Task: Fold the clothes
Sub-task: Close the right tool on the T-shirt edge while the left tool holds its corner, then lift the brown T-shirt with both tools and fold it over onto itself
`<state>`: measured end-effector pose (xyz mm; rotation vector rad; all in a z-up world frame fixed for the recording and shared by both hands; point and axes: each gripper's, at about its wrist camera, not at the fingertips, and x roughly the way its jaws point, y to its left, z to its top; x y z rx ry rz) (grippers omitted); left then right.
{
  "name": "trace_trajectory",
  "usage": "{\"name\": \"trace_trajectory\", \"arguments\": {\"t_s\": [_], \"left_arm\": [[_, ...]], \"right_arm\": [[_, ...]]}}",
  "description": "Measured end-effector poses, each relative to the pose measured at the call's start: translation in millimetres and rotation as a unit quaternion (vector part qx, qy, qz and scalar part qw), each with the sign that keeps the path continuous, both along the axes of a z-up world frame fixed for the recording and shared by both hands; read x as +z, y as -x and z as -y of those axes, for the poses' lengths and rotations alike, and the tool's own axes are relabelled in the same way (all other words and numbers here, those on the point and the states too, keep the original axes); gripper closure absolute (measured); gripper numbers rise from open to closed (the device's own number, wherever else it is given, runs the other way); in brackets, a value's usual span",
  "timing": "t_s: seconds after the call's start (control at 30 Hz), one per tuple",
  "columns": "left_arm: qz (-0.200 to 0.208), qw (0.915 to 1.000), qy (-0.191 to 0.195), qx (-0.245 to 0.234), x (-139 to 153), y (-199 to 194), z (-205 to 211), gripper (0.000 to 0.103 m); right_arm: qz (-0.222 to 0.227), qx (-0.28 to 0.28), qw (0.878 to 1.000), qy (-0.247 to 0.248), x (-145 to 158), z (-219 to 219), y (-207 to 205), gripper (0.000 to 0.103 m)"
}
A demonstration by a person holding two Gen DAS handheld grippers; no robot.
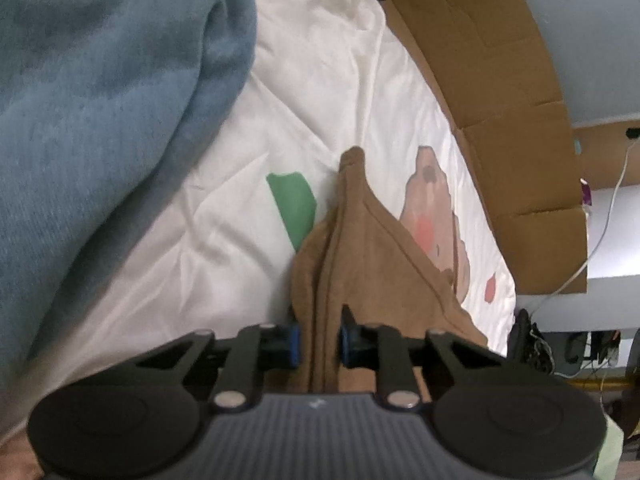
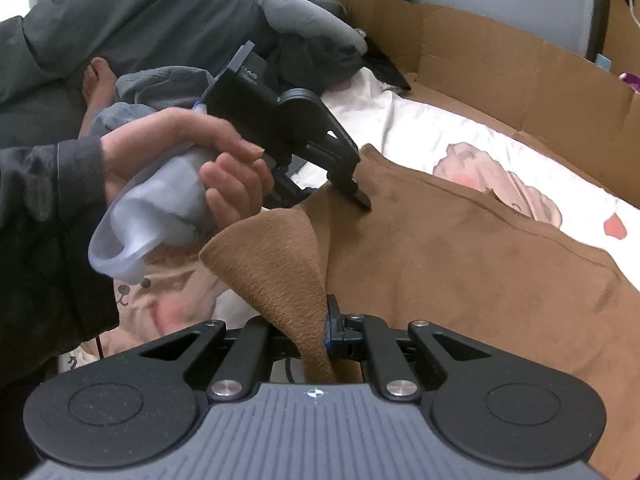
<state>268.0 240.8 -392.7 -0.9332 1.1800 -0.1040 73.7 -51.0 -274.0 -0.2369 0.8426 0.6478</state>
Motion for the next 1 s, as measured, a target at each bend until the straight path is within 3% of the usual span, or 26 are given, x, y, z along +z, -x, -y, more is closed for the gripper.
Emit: {"name": "trace_trajectory", "arguments": {"t_s": [0.2, 0.5, 0.73, 1.0], "left_arm": [[0.016, 0.9998, 0.013, -0.002, 13.5, -4.5, -2.8, 0.091], [0.058, 0.9981, 0.018, -0.004, 62.9, -8.8, 16.8, 0.094], [0.104, 0.9941, 0.020, -0.023, 114.9, -10.9, 65.5, 0.094], [0.128, 0.9904, 0.009, -0.052, 155.1, -13.0, 137.2, 0.094]], "right_arm": [[-0.029, 0.023, 0.999, 0.000, 8.8, 1.3, -14.7, 0.097], [-0.058, 0.058, 0.996, -0.024, 43.5, 27.8, -29.1, 0.098], [-0.066, 0.088, 0.993, -0.046, 70.7, 81.9, -34.4, 0.098], [-0.066, 0.094, 0.990, -0.084, 83.9, 166.9, -33.1, 0.098]]}}
